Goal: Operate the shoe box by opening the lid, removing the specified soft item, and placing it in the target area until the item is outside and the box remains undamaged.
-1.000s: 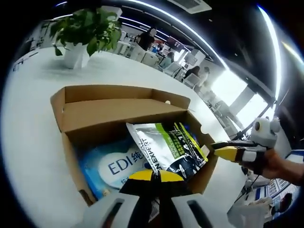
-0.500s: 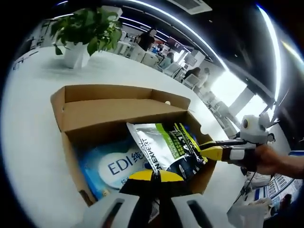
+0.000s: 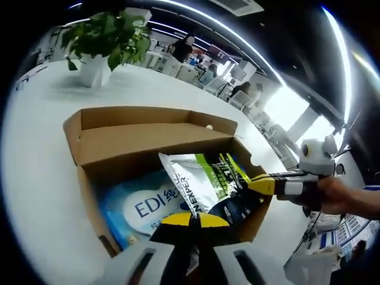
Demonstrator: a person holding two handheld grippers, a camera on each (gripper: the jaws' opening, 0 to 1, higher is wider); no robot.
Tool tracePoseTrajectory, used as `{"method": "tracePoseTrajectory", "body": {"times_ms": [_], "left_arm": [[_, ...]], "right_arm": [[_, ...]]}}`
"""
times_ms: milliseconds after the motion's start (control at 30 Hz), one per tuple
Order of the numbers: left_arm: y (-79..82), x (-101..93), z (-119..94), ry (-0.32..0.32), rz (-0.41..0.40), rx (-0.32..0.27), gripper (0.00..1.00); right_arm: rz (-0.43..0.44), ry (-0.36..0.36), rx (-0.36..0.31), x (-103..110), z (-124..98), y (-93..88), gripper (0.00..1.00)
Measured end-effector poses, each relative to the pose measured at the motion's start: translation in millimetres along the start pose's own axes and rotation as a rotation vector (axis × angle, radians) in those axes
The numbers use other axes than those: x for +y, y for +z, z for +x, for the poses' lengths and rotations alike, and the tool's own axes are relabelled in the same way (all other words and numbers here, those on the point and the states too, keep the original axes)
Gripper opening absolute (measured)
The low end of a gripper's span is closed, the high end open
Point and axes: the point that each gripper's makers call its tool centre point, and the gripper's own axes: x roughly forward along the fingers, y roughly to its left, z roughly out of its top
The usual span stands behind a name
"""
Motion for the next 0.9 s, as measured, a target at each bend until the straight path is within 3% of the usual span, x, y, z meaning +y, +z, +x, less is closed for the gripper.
{"method": "tracePoseTrajectory", "body": {"times_ms": [533,900], "left_arm": [[25.9,-32.7,-5,-0.028,0.088,-0.022,0.01],[34.7,-82.3,17,-0.101,0.179,0.002,0.01]], "right_arm": [[0.019,-0.017,-0.09,-4,-34,17.4,0.01],[0.071,-0.086,-0.164,-33,-83,12.9,0.01]]}}
